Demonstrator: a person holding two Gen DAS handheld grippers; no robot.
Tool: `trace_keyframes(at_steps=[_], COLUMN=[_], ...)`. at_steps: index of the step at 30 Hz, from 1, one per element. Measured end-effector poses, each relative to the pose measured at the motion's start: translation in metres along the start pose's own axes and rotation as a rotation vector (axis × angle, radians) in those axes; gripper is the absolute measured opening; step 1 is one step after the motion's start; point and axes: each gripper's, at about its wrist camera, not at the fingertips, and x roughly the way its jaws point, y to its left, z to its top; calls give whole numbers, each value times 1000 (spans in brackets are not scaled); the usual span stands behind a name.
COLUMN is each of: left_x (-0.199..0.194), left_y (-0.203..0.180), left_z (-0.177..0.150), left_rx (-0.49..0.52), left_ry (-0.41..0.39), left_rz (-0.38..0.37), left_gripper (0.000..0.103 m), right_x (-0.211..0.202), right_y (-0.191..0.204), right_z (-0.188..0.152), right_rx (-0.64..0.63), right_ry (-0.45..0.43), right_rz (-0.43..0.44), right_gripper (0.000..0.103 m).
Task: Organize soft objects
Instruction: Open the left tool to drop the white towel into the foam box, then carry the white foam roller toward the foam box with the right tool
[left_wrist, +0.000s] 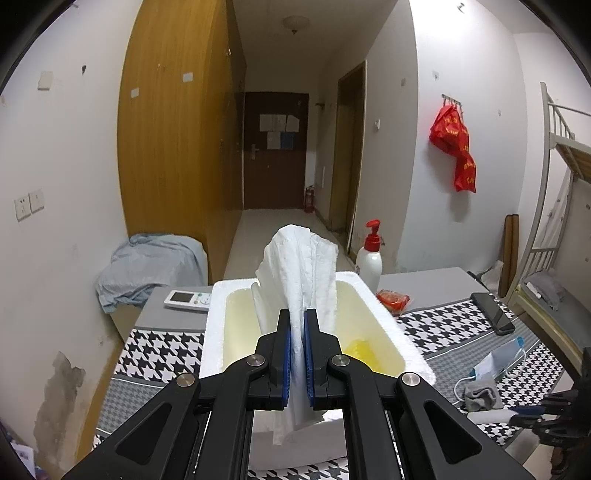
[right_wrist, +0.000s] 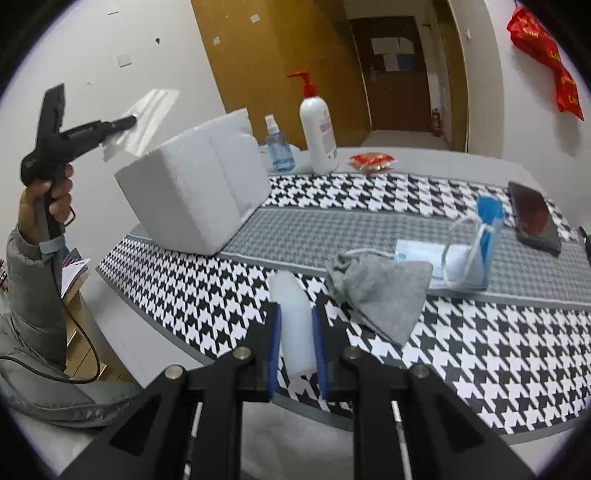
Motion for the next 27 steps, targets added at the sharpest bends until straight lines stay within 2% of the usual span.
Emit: trace_keyframes(at_steps=[8,12,13,15,17,18,20,22,25,27], left_x=[16,21,21,21,18,16,13,7,-4,-12], left_y=[5,12,13,14,15,15,16,15,13,11], left_z=[0,-4,-4,-5,-8,-8,-10,-10,-13,-16], left_rx=[12,-2,0,5,5,4,7,13,27,37], left_ry=[32,44,43,38,26,17,1,-22,-59,-76], left_rz=[13,10,14,18,24,20,16,2,-6,-8], left_gripper=[6,9,12,26,50,55,77,91,101,102], right_x=[-19,-25,-27,-28,-31,-32,-34,-35,-35,-36], right_y=[9,13,15,17,21,23,27,31,37,41], right_z=[17,27,29,33,36,38,43,48,54,58], right_rx=[38,54,54,55,54,52,51,49,45,43], right_ry=[-85,-119,-129,-141,-159,-168,-188,-200,-213,-221], right_rz=[5,14,16,20,25,26,30,34,42,44], right_gripper=[20,20,20,20,20,20,20,20,20,20])
